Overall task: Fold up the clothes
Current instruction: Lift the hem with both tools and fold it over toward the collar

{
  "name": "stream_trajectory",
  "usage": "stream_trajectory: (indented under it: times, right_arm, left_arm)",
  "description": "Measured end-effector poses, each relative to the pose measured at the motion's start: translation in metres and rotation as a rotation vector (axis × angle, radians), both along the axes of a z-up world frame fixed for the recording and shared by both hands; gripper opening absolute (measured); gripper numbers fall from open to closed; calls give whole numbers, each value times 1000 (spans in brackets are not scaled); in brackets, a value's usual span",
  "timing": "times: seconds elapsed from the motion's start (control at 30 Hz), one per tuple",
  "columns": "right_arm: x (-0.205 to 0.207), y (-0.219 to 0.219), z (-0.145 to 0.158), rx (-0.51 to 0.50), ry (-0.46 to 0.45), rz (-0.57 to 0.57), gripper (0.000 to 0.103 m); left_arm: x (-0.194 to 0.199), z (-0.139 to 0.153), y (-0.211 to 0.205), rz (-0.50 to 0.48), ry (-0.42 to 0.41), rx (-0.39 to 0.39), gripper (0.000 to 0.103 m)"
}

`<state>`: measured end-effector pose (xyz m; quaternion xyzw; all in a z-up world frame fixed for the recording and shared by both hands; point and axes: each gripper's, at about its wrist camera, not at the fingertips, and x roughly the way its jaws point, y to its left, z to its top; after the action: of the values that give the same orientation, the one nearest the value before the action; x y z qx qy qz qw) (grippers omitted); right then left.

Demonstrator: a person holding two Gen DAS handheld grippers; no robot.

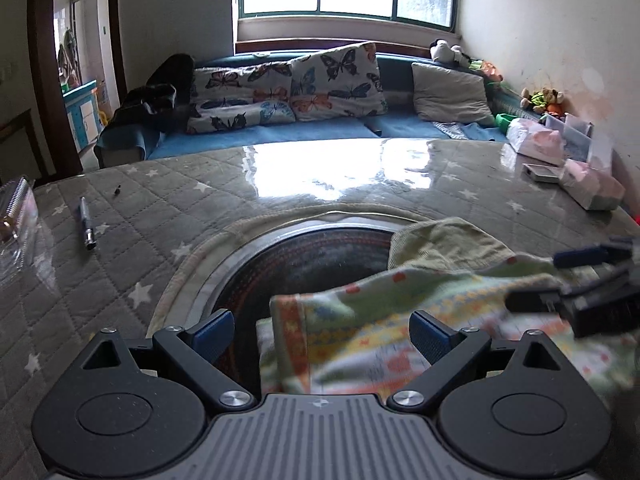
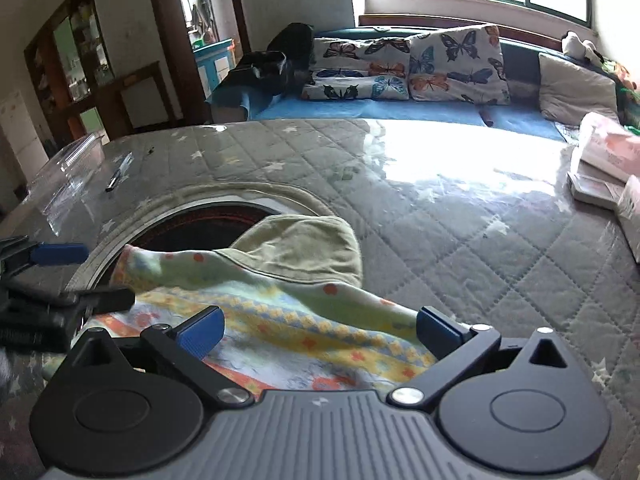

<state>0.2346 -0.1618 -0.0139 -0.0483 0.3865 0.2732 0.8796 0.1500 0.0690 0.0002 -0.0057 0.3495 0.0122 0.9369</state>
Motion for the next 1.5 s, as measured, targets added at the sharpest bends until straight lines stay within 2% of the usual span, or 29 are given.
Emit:
stream_trajectory:
  times: [0.13,0.33,0.47,0.6,0.83,1.1,1.27,1.37,1.5]
  right_arm:
    - [3,18,-5,-83,-14,-7,103]
    - [24,28,-18,-123,10,-67,103]
    - [32,33,-20,-152,2,-82,103]
    - [31,31,-13,-154,-26,-75,102]
    - [-16,25,5,-179,-100,47,103]
    - [-78,24,-7,-228,-149,125,103]
    - [-108,16,-8,-236,-213,120,103]
    - [-115,6,-2,-211,-210,101,103]
    - [-118,-7,5,-200,-248,52,103]
  left_arm:
    - [-17,-4,-10,-31,-3,23,96]
    - [-31,-18,-19,-63,13,65,96]
    - [-34,-25,-16,-61,26,56,98]
    - [-39,-21,-11,-48,20,49,98]
    - [-46,-13,1,1,2,41,98]
    - [-59,-22,4,16,23,49,99]
    - [-68,-24,8,28,28,37,99]
    - [-72,-23,9,38,27,31,100]
    - [-77,-19,13,55,17,22,100]
